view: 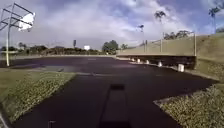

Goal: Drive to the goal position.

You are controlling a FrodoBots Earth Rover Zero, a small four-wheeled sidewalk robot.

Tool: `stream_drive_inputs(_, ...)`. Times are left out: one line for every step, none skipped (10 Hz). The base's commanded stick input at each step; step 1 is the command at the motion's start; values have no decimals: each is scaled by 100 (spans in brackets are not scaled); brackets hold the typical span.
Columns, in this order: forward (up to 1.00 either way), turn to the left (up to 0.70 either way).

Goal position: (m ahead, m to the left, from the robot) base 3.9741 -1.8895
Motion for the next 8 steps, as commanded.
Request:
stream_drive_inputs(70,0)
stream_drive_inputs(70,0)
stream_drive_inputs(70,0)
stream_drive_inputs(70,0)
stream_drive_inputs(70,0)
stream_drive_inputs(70,0)
stream_drive_inputs(70,0)
stream_drive_inputs(70,0)
